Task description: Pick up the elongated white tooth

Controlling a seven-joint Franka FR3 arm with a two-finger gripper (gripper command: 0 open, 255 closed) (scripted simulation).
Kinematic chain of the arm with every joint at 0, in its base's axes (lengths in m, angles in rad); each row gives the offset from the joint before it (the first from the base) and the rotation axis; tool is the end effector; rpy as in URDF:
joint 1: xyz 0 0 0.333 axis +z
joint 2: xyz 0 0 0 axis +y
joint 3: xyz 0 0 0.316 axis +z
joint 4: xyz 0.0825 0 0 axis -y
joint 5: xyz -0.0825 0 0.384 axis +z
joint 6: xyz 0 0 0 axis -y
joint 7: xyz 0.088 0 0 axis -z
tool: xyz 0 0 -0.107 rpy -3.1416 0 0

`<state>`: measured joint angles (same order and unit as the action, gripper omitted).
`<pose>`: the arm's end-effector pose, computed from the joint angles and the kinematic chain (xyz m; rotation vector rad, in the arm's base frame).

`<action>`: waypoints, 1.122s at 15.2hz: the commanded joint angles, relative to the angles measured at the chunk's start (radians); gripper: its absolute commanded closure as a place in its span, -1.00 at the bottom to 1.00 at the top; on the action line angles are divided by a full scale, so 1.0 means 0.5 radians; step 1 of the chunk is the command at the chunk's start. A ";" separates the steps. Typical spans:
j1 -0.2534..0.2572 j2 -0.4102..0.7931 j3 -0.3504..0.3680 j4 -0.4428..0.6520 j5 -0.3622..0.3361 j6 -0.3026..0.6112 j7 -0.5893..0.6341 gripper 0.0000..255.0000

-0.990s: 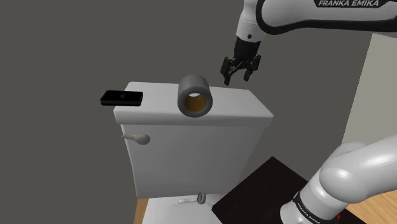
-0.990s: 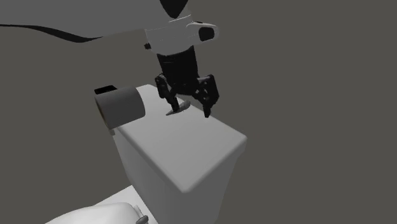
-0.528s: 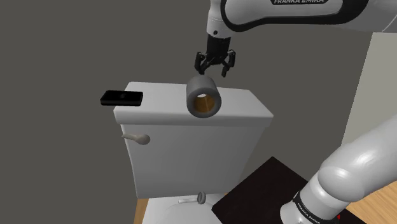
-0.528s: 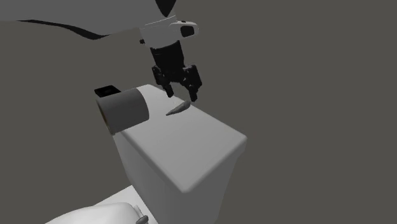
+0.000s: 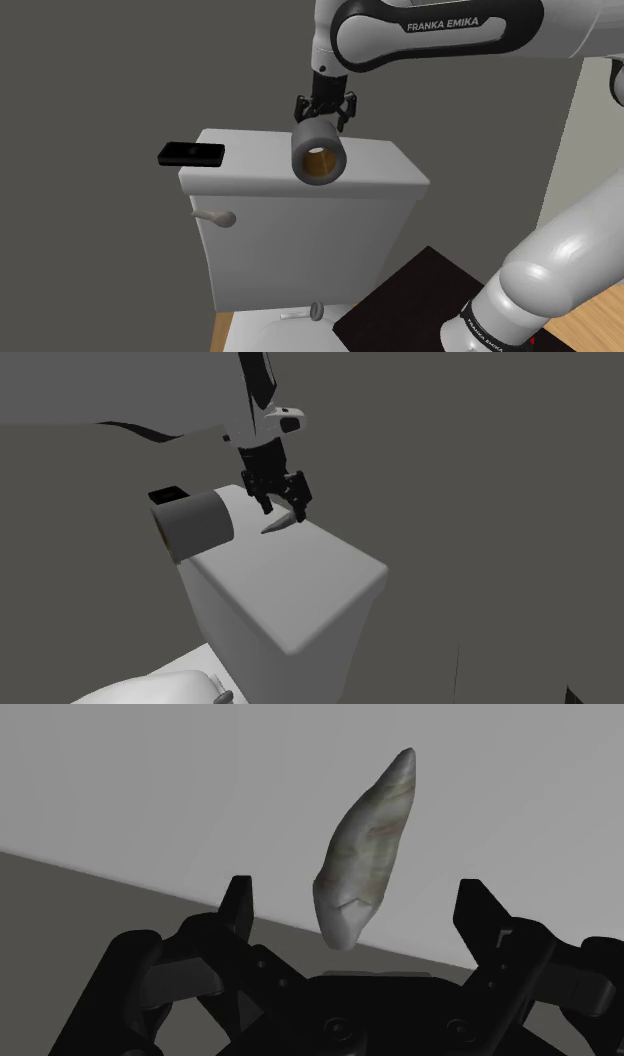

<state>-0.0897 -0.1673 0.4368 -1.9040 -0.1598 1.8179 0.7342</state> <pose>0.4900 0.1781 0.5701 2.9223 -0.5257 0.2557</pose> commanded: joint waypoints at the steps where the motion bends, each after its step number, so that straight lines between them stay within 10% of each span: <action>1: 0.001 -0.005 0.000 -0.049 0.000 0.045 0.008 -1.00; 2: 0.001 -0.005 0.000 -0.049 0.000 0.045 0.008 -1.00; 3: 0.001 -0.007 0.000 -0.047 0.001 0.041 0.008 1.00; 17: -0.001 0.002 0.000 0.091 0.002 -0.087 -0.015 1.00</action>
<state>-0.0899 -0.1686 0.4365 -1.8737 -0.1582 1.7877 0.7288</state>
